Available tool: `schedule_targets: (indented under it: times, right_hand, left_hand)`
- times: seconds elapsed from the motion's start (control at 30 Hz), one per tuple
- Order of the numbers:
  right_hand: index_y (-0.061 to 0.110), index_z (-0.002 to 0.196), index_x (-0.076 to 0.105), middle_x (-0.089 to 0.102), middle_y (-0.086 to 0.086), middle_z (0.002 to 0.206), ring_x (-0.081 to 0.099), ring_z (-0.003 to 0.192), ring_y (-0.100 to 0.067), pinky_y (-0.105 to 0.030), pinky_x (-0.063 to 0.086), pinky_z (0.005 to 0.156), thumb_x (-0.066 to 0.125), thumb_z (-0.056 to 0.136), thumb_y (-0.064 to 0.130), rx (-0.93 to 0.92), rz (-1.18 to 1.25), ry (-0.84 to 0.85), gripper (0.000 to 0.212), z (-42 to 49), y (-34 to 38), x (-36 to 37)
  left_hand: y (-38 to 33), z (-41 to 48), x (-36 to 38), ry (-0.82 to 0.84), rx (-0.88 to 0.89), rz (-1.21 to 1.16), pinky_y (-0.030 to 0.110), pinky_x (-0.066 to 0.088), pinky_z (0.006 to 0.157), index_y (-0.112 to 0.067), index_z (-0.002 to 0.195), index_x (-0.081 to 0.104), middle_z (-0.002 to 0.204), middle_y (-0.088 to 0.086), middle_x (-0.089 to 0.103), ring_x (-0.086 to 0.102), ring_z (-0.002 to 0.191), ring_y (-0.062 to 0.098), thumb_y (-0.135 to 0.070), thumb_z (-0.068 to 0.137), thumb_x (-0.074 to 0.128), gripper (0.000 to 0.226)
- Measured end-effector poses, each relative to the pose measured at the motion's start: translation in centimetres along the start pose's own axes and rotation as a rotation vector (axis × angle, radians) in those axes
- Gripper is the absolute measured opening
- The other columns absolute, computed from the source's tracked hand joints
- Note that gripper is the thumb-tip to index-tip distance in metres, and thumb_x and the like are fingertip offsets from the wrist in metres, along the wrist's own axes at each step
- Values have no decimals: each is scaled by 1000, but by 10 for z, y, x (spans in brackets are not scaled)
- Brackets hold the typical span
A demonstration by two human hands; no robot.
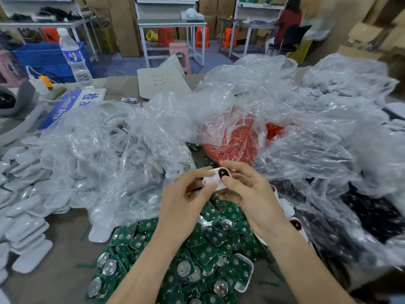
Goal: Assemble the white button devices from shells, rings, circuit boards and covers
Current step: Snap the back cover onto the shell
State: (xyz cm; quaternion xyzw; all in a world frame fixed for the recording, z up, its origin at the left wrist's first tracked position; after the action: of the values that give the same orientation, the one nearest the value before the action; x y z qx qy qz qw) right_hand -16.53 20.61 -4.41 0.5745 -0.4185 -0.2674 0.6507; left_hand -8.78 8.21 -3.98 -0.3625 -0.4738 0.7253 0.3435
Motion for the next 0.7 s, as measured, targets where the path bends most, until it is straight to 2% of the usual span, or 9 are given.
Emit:
schedule_targets:
  times: [0.07,0.13,0.23,0.3,0.4,0.5,0.57,0.7]
  right_hand:
    - [19,107,68,73,-4,87,71,74,-21,-25,56,65,62,89,0,-37,-136,25,27,-4,6,-2]
    - [21,106,69,73,-4,88,70,72,-20,-23,55,64,64,89,2,-80,-239,35,26,-8,12,-4]
    - [24,107,70,73,-5,85,65,65,-15,-20,52,63,64,89,3,-143,-317,26,28,-16,18,-11]
    - [29,107,70,73,-2,85,64,65,-14,-20,52,64,65,89,5,-159,-378,36,30,-22,19,-13]
    - [34,108,69,73,5,84,64,67,-9,-19,51,66,66,89,9,-178,-483,49,31,-32,19,-15]
    - [26,105,67,73,4,82,65,64,-8,-17,50,62,66,89,8,-173,-442,4,25,-40,23,-23]
    - [20,99,67,74,1,82,67,65,-10,-16,51,62,69,85,6,-159,-336,-27,19,-46,25,-29]
    - [21,92,73,75,2,86,70,77,-10,-15,52,68,72,81,4,-162,-260,-42,21,-59,26,-35]
  left_hand:
    - [5,1,1,21,-85,-55,16,53,70,-38,100,68,95,-16,73,69,83,7,-15,88,70,27]
    - [10,1,7,72,-176,-191,26,58,72,-27,102,71,97,-5,74,72,87,19,-9,88,68,23]
    - [14,-5,17,140,-329,-446,26,60,70,-14,97,73,96,7,74,74,82,28,-1,89,65,17]
    - [15,-9,21,152,-384,-478,28,60,69,-8,92,71,95,9,73,74,80,31,2,87,66,12]
    - [13,-14,27,148,-398,-402,28,60,67,-1,91,65,96,14,69,74,78,30,2,86,67,6]
    - [3,-20,32,121,-352,-340,27,60,64,1,90,62,90,14,68,74,75,27,3,86,68,7]
    - [-3,-26,36,113,-353,-401,26,60,65,2,91,61,86,12,70,75,76,27,2,87,67,7]
    - [-11,-37,45,74,-350,-468,26,60,65,2,89,60,82,9,72,75,75,26,4,86,66,8]
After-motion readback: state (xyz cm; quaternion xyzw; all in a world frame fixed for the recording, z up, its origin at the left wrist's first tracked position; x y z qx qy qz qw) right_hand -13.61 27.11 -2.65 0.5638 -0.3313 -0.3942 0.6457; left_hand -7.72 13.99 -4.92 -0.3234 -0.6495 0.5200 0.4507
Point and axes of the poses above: each hand's wrist, its own z-axis towards the middle knuckle, its own x-axis out of the palm, y = z × x, the point moved 7 cm from there along z, towards the middle knuckle
